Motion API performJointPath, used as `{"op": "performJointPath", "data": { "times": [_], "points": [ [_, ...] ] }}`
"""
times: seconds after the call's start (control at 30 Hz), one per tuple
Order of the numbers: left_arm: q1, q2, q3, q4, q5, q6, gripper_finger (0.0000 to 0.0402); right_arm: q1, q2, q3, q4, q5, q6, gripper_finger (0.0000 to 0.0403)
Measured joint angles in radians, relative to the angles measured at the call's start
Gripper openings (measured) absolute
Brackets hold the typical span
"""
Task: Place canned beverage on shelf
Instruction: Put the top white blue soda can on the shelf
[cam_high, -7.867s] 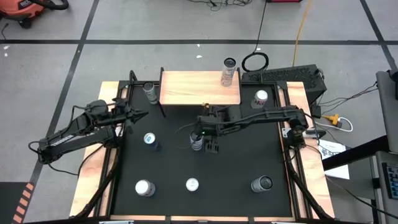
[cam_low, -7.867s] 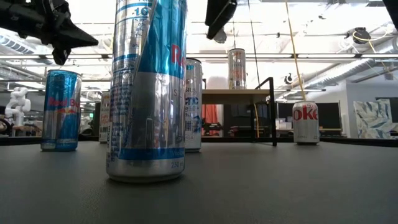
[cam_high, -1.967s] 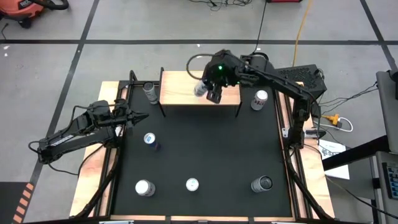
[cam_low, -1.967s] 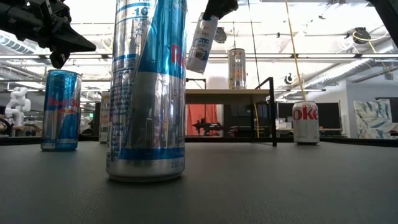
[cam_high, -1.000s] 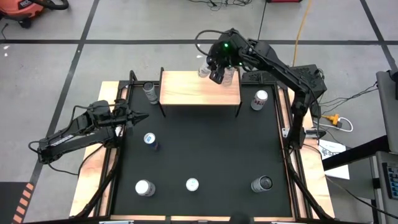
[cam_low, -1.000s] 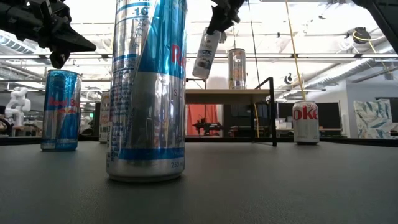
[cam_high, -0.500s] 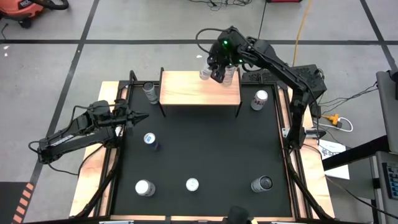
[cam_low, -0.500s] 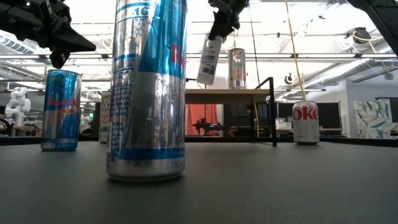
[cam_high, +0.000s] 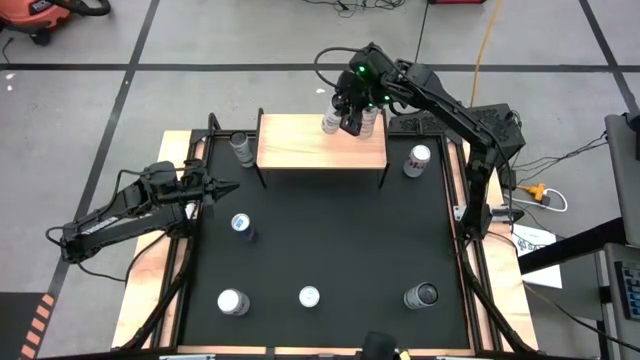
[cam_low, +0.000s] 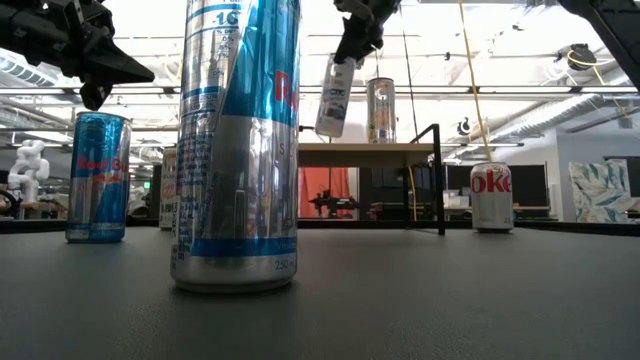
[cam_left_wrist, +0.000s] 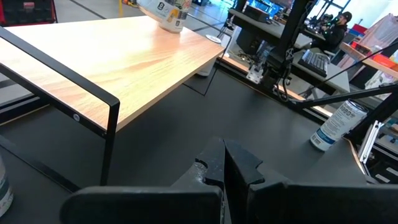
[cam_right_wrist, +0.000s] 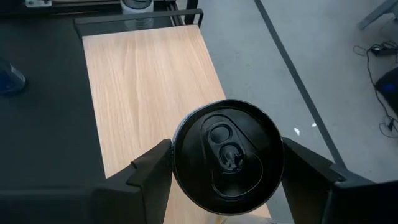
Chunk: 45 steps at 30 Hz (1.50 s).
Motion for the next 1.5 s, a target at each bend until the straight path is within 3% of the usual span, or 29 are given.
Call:
{"op": "performJointPath", "data": {
  "times": [0.57, 0.73, 1.5],
  "points": [
    [0.0, 0.0, 0.0, 0.0, 0.0, 0.003, 0.0, -0.005, 0.055, 0.0, -0.003, 0.006, -0.041, 0.0217],
    [0.0, 0.0, 0.0, 0.0, 0.0, 0.003, 0.0, -0.019, 0.055, 0.0, -0.016, 0.058, -0.044, 0.0217],
    [0.0, 0.0, 0.0, 0.0, 0.0, 0.002, 0.0, -0.04, 0.055, 0.0, -0.059, 0.034, -0.044, 0.0217]
  ]
}}
